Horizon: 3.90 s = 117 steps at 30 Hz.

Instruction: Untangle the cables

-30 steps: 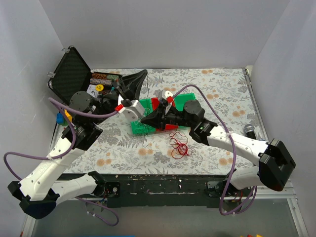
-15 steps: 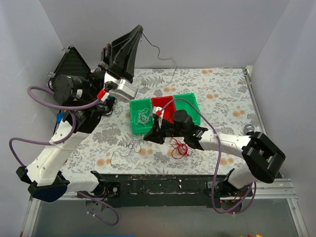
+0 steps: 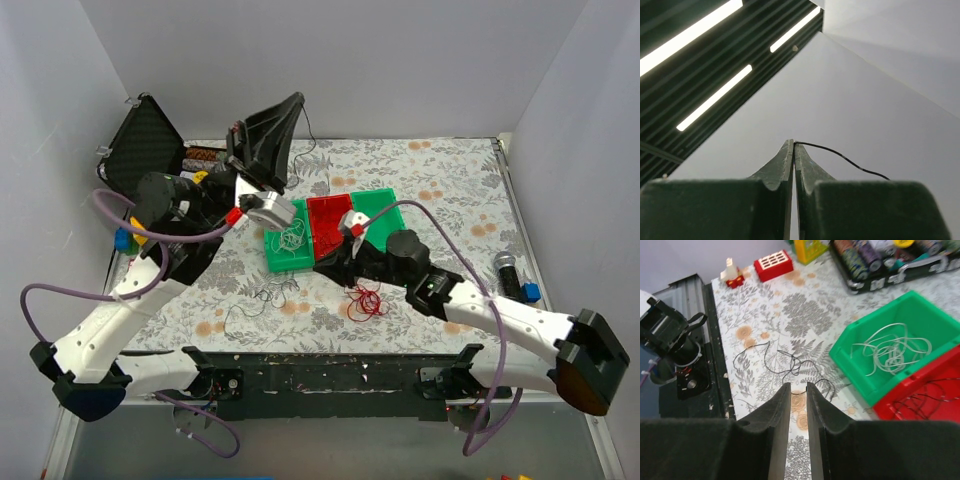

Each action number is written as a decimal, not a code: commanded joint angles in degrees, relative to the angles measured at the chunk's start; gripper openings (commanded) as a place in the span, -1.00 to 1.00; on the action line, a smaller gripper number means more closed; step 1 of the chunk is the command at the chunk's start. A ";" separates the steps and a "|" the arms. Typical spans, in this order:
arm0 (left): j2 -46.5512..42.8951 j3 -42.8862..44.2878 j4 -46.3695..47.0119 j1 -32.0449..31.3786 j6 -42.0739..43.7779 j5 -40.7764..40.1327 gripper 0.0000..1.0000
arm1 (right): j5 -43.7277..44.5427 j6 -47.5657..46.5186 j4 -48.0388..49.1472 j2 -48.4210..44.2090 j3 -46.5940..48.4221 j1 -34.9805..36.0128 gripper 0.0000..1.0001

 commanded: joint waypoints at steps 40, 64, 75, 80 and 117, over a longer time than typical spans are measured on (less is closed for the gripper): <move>21.60 -18.29 13.00 1.09 -4.77 -15.50 -1.00 | 35.12 9.18 -12.66 -34.78 -19.49 -3.82 -0.97; 38.47 -13.19 2.55 1.79 -15.84 -21.04 -0.98 | 35.12 9.01 -13.80 -35.75 -17.82 -4.43 -0.97; 43.05 -9.85 -6.77 4.08 -19.71 -23.24 -0.76 | 35.38 8.66 -13.98 -35.40 -17.47 -4.61 -0.97; 42.09 -11.42 -10.99 4.26 -21.03 -22.90 -0.80 | 35.20 8.66 -13.63 -34.70 -17.38 -4.70 -0.97; 13.96 -4.31 -41.31 30.61 -49.76 -8.31 0.96 | -16.45 -8.82 -6.60 25.75 22.06 4.09 0.76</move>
